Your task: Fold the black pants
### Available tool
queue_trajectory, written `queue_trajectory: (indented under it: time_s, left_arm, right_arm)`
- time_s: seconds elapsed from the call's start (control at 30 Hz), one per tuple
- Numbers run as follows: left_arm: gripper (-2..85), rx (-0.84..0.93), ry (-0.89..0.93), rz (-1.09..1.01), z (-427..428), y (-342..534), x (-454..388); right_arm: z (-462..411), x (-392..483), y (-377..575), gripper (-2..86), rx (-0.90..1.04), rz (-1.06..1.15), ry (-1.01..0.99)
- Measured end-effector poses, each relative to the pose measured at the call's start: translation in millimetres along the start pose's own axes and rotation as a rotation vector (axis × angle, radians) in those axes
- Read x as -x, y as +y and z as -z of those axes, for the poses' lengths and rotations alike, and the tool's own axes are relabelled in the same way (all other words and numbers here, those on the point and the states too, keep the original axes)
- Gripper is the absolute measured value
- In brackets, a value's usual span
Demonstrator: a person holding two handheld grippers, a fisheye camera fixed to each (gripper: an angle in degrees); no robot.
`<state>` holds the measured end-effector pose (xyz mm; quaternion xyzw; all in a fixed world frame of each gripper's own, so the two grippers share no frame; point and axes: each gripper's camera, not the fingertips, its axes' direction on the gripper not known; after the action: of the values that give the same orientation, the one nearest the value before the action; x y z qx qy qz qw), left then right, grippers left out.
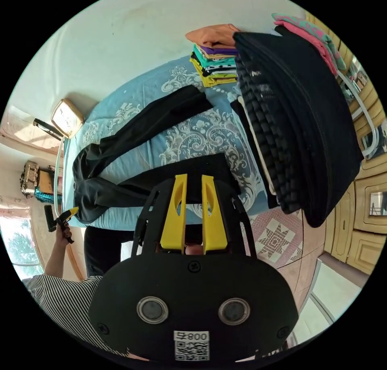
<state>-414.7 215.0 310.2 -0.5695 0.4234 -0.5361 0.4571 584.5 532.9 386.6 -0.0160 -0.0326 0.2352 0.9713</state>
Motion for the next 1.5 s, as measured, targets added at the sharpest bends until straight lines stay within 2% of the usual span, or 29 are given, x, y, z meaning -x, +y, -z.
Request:
queue_trajectory:
  time_s: [0.1,0.3,0.47,0.6,0.83,0.97,1.07,1.33,1.5]
  left_arm:
    - [8.5,0.129,-0.082,-0.163,-65.9,-45.2,-44.1]
    - [8.8,0.307,-0.295,-0.446,-175.5,-114.2,-119.9]
    - [7.0,0.437,-0.453,-0.528,-246.0,-147.7,-145.6]
    - [2.9,0.489,-0.466,-0.530,-278.4,-163.0,-153.2]
    - [0.4,0.435,-0.357,-0.493,-267.7,-179.6,-166.2]
    - [0.0,0.357,-0.260,-0.530,-231.7,-183.1,-182.7]
    - [0.0,0.276,-0.184,-0.550,-197.0,-187.9,-194.3]
    - [-0.1,0.091,-0.135,-0.577,-130.5,-222.5,-210.0]
    - [0.1,0.060,-0.173,-0.557,-122.4,-254.0,-200.7]
  right_arm:
    - [-33.0,-38.1,17.5,7.6,0.075,-0.141,-0.059]
    - [-69.3,-90.6,30.5,7.7,0.076,-0.376,-0.238]
    - [-92.2,-104.6,25.0,4.6,0.136,-0.435,-0.231]
    - [-94.6,-118.6,27.0,1.4,0.104,-0.482,-0.272]
    - [-78.7,-134.4,41.3,0.3,-0.012,-0.507,-0.418]
    - [-29.0,-136.1,61.7,0.1,-0.192,-0.460,-0.579]
    - [13.5,-126.1,73.3,0.0,-0.305,-0.389,-0.625]
    - [87.6,-71.4,59.0,0.0,-0.496,-0.167,-0.619]
    - [100.0,-29.6,-11.7,0.0,-0.501,-0.026,-0.385]
